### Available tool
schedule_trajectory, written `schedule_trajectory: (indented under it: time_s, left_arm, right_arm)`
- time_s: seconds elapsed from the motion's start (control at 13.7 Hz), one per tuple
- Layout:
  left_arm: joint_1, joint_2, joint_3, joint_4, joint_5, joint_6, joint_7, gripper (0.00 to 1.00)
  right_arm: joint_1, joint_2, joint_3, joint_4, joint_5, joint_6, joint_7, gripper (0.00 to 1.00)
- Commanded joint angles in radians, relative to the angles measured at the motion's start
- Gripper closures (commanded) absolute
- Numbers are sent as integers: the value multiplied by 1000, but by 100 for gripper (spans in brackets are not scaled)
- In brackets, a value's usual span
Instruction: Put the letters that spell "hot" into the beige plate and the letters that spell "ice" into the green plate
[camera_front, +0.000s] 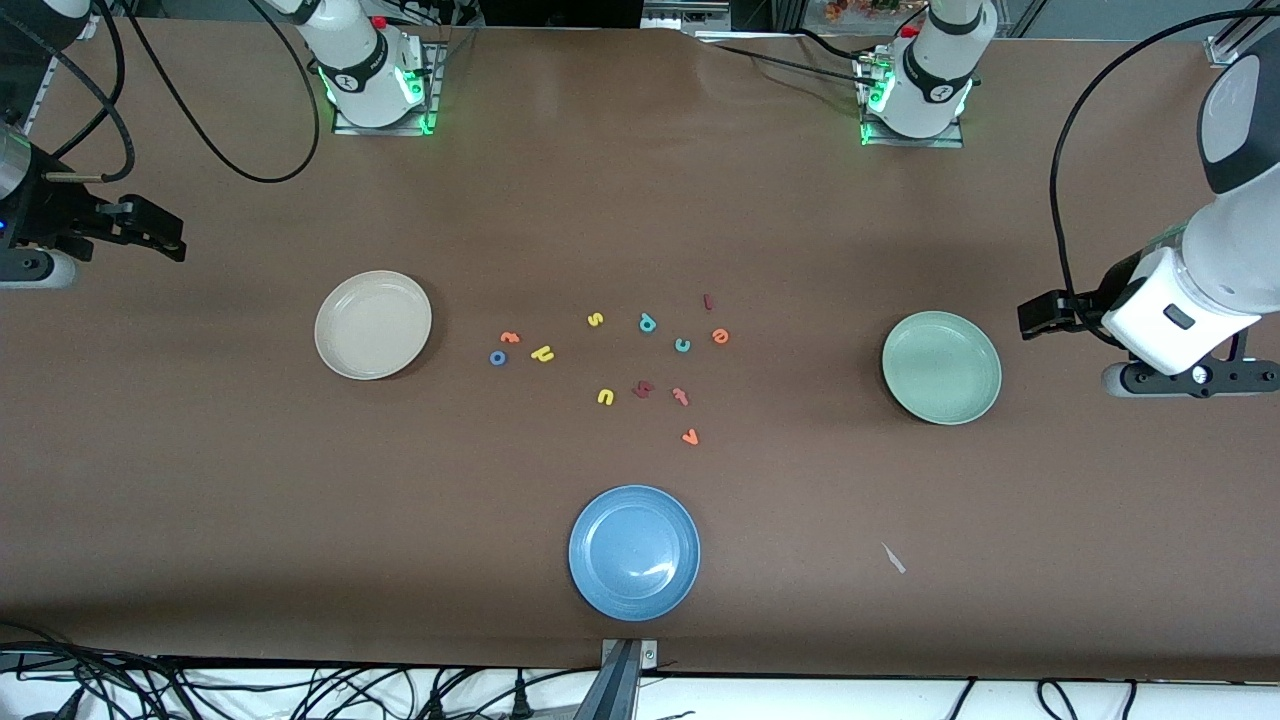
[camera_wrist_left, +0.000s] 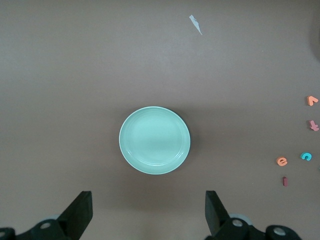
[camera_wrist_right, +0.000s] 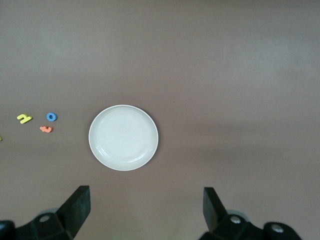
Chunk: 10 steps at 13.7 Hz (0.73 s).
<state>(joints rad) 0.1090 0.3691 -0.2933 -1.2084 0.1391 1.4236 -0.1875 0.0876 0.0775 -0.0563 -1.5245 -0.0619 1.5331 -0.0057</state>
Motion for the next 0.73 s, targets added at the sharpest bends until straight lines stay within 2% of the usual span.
schedule_trajectory:
  time_s: [0.0,0.15,0.66]
  left_arm:
    - [9,-6,2,-8,-35,12,25,1]
    - [9,-4,2,-10,-35,12,25,1]
    - [8,-2,2,-10,-36,12,25,1]
  right_arm:
    - [-3,4,7,6,19,-15,12,0]
    - [-3,13,7,35,20,-22,3,0]
    - [-2,15,7,38,11,-13,-2,0]
